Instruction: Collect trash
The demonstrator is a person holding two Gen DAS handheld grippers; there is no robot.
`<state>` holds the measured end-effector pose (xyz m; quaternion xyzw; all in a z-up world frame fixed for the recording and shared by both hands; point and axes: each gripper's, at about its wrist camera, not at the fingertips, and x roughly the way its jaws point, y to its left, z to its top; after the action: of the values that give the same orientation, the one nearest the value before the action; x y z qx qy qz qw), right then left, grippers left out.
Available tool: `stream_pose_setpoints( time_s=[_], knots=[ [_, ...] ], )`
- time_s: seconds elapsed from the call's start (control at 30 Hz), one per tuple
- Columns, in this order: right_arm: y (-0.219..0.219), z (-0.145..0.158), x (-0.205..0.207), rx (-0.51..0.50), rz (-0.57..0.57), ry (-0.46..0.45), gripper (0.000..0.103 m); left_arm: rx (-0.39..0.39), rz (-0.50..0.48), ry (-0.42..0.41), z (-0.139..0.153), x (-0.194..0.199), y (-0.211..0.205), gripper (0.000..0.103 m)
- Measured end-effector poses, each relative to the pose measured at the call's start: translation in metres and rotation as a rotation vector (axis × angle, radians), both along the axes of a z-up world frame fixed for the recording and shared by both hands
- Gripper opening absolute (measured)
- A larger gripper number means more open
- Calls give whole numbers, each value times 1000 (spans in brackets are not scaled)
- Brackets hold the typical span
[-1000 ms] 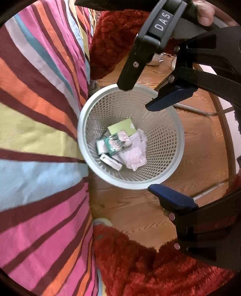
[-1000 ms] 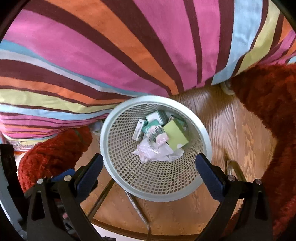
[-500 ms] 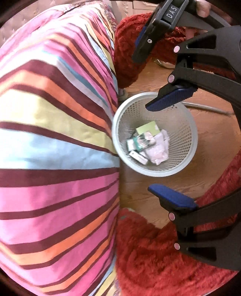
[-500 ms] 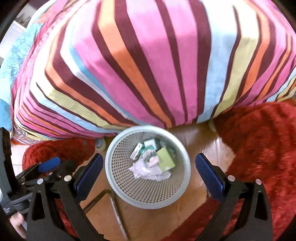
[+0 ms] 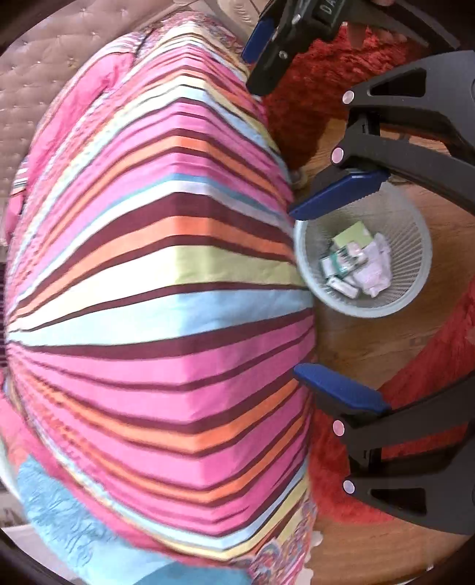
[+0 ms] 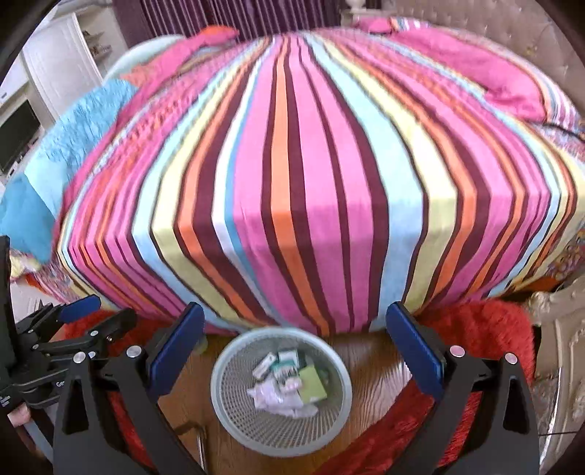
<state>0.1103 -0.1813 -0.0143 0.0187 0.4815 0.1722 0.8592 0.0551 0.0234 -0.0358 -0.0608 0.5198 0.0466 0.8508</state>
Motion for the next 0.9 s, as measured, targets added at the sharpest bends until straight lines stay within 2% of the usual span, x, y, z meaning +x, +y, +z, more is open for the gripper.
stream_pose_setpoints(
  time_s=[0.23, 0.33, 0.43, 0.63, 0.9],
  knots=[
    [-1, 35, -3, 18, -4, -144, 95, -20, 32, -108, 37, 0, 8, 79],
    [-3, 42, -2, 12, -7, -187, 95, 19, 22, -139, 46, 1, 6, 79],
    [-3, 44, 2, 10, -15, -198, 95, 45, 19, -144, 50, 6, 6, 79],
    [-1, 45, 7, -2, -10, -207, 95, 14, 31, -155, 53, 14, 12, 79],
    [6, 41, 14, -5, 16, -181, 95, 27, 27, -165, 59, 25, 14, 79]
  ],
)
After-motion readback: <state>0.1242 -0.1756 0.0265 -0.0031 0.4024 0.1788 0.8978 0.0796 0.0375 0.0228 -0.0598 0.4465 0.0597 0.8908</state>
